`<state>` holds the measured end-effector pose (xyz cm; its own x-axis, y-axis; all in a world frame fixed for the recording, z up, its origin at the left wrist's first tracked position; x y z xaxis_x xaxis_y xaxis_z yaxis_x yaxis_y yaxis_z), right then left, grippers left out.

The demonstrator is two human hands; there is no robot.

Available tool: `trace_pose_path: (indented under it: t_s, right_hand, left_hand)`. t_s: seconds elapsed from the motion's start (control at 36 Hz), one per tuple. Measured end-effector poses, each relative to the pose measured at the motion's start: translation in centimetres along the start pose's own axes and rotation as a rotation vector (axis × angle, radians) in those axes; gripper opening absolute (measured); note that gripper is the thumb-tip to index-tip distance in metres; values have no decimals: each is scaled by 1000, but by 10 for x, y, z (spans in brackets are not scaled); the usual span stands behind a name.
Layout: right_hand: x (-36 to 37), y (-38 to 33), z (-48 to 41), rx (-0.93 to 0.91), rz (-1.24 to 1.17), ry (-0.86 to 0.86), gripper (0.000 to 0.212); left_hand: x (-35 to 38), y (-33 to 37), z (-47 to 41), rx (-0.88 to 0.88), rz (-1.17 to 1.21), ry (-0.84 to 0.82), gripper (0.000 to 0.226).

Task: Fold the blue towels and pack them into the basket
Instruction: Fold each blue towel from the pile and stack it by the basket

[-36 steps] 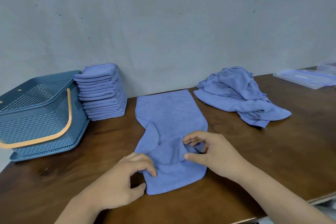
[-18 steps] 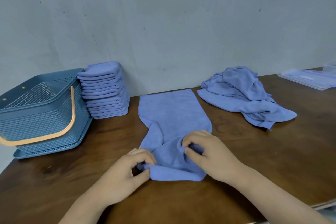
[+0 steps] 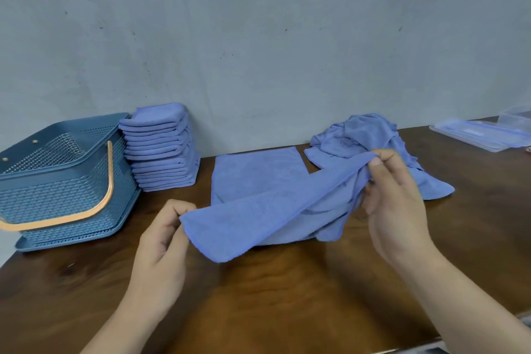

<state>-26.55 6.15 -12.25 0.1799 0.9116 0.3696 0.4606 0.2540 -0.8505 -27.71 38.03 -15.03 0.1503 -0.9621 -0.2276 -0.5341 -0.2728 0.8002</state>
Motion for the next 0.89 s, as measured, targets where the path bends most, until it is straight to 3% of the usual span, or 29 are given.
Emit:
trace_pose_path:
  t_s: [0.14, 0.31, 0.39, 0.44, 0.5, 0.58, 0.72, 0.89]
  right_hand:
    - [-3, -12, 9, -153, -7, -4, 24]
    - [-6, -3, 18, -113, 252, -93, 21]
    - [-10, 8, 26, -92, 320, -181, 16]
    - [-15, 20, 26, -70, 393, -225, 13]
    - [-19, 33, 22, -7, 458, -240, 13]
    - [-26, 53, 12, 57, 554, -217, 13]
    - [-45, 82, 3, 142, 732, -180, 18]
    - [-48, 93, 3, 112, 929, -204, 21]
  left_hand:
    - [-5, -7, 13, 11, 90, 48, 13]
    - [-17, -24, 27, 5, 84, -138, 22]
    - [-24, -35, 33, 3, -66, -317, 23]
    - [-24, -38, 35, 14, -217, -461, 7]
    - [-22, -40, 38, 39, -410, -527, 16]
    - [-21, -43, 40, 18, -553, -566, 29]
    - [-21, -35, 42, 61, -627, -547, 33]
    - [-10, -28, 52, 24, -816, -499, 56]
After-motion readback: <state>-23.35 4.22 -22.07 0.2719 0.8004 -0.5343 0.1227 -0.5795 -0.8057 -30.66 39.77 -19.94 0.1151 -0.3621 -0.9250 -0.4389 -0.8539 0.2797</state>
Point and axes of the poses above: each hand's wrist, its own z-axis away from the middle knuckle, its own x-axis out of the palm, y = z × x, the point moved 1 cm from there along -z, towards the middle knuckle, and after that the axes turned 4 degrees about -z, right-handed, at the moved point
